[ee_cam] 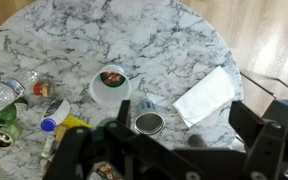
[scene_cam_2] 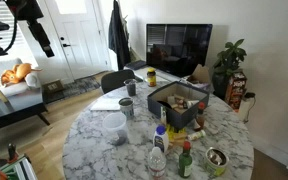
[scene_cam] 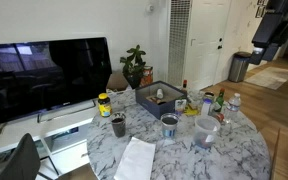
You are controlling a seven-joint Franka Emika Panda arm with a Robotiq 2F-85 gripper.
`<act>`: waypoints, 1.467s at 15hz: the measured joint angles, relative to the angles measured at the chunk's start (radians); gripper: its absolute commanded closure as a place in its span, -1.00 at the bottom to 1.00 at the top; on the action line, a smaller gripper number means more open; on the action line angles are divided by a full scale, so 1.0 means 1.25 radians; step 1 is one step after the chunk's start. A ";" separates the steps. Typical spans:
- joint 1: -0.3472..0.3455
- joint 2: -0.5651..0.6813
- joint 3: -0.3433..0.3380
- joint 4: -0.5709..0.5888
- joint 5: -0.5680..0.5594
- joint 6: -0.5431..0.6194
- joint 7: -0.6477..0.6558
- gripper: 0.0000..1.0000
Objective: Pick up the clear cup and pour all its contents on the table, pick up the silver cup and put it in the clear cup
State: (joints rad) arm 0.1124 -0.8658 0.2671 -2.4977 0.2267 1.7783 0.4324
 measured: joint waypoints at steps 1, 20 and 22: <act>0.000 0.000 0.000 0.000 0.000 0.000 0.000 -1.00; -0.154 0.445 -0.024 -0.051 0.001 0.377 0.323 -1.00; -0.153 0.503 -0.041 -0.045 0.002 0.426 0.383 -1.00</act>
State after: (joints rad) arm -0.0793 -0.2372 0.2162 -2.5540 0.2296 2.3110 0.9114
